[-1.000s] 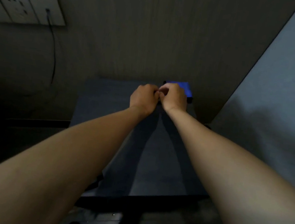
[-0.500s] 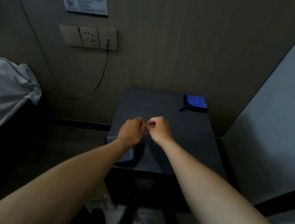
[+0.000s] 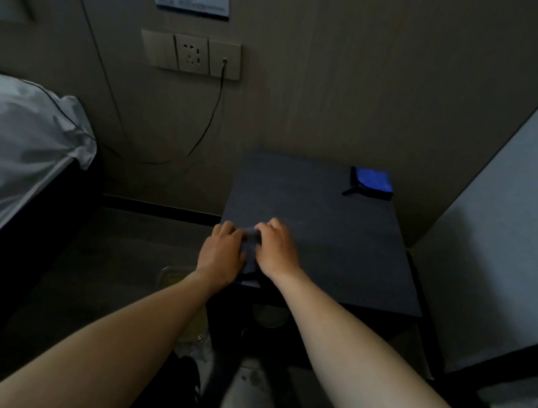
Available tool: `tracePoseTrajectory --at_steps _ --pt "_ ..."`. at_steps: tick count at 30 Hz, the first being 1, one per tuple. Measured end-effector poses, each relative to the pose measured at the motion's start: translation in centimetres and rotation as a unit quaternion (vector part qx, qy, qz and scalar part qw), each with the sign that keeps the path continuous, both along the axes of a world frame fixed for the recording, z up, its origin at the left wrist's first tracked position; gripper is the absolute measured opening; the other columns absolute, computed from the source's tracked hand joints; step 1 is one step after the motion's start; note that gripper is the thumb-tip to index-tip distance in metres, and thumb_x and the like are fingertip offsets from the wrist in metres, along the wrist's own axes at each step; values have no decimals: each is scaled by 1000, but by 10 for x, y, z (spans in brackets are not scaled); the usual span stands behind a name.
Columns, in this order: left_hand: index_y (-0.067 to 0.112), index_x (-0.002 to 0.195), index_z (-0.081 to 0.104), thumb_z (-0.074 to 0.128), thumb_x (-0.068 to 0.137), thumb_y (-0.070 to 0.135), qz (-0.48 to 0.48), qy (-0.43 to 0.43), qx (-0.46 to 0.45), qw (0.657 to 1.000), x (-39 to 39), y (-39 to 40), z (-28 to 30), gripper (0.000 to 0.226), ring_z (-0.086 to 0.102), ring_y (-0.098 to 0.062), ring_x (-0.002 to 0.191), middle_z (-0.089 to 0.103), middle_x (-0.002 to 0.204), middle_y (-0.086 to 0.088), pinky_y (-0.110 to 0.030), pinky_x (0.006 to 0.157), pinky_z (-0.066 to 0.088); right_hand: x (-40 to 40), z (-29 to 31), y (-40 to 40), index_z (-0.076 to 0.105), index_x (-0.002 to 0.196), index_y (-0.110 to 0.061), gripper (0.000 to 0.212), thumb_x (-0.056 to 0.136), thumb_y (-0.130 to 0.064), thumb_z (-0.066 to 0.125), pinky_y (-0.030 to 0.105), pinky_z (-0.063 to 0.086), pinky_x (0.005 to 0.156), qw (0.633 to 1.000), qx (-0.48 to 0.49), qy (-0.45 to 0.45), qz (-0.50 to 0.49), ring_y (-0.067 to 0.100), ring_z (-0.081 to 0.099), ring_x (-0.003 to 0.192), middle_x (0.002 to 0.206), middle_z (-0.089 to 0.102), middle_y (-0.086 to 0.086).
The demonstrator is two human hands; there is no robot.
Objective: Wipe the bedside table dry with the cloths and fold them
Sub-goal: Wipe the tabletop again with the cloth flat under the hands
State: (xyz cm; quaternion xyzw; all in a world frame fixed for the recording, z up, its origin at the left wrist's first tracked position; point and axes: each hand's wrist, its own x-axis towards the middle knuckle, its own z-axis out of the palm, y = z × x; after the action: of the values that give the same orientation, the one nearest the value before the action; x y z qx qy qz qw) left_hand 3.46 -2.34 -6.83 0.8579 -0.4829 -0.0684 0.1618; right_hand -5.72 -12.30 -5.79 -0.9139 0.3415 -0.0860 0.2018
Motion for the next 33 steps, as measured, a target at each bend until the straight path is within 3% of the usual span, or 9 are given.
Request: tracePoseTrajectory --at_steps 3,6,8,13,23,26,33 --pt "16 147 40 58 95 32 -8 -6 35 999 0 0 -6 57 38 -24 138 39 150 -4 -38 106 43 4 -4 12 47 142 -8 42 100 -12 48 37 38 109 997 -32 36 60 28 40 138 150 40 10" --pt "14 158 11 67 90 37 -37 -46 102 993 -2 8 -18 91 11 -20 152 11 165 -5 -35 121 19 7 -14 28 20 155 -2 54 105 -9 41 34 21 120 997 -26 48 50 27 19 150 163 16 14" --pt "13 159 3 55 98 33 -24 -82 108 991 -6 16 -24 82 2 -19 153 1 166 -7 -34 124 10 6 -23 39 10 157 -3 60 105 -8 40 33 12 121 997 -40 53 41 25 8 153 166 6 13" --pt "15 158 -4 26 107 37 23 -77 113 990 -14 29 -34 64 -10 -20 152 -11 165 -5 -39 125 6 6 -35 52 2 157 -6 59 107 -14 33 35 0 122 996 -32 78 33 22 -6 153 166 -4 11" --pt "9 156 -13 23 106 38 -16 -113 170 979 -44 13 -31 68 -18 -23 150 -20 163 -10 -40 124 -3 -29 -44 46 -3 156 -3 58 108 -14 29 34 -4 122 997 -23 80 -5 21 -9 153 166 -8 13" --pt "8 155 -13 21 106 36 -40 -97 167 980 -68 -8 -29 66 -20 -23 150 -22 162 -9 -41 124 -3 -55 -46 25 0 156 -2 55 109 -17 22 32 -5 122 996 -16 87 -23 21 -8 153 165 -7 14" --pt "9 154 -18 10 107 36 -67 -86 166 980 -143 -69 -29 62 -22 -21 149 -26 161 -7 -40 124 -4 -136 -40 -22 0 158 -8 58 109 -24 26 32 -4 120 989 -26 117 -83 19 -8 153 166 -7 10"
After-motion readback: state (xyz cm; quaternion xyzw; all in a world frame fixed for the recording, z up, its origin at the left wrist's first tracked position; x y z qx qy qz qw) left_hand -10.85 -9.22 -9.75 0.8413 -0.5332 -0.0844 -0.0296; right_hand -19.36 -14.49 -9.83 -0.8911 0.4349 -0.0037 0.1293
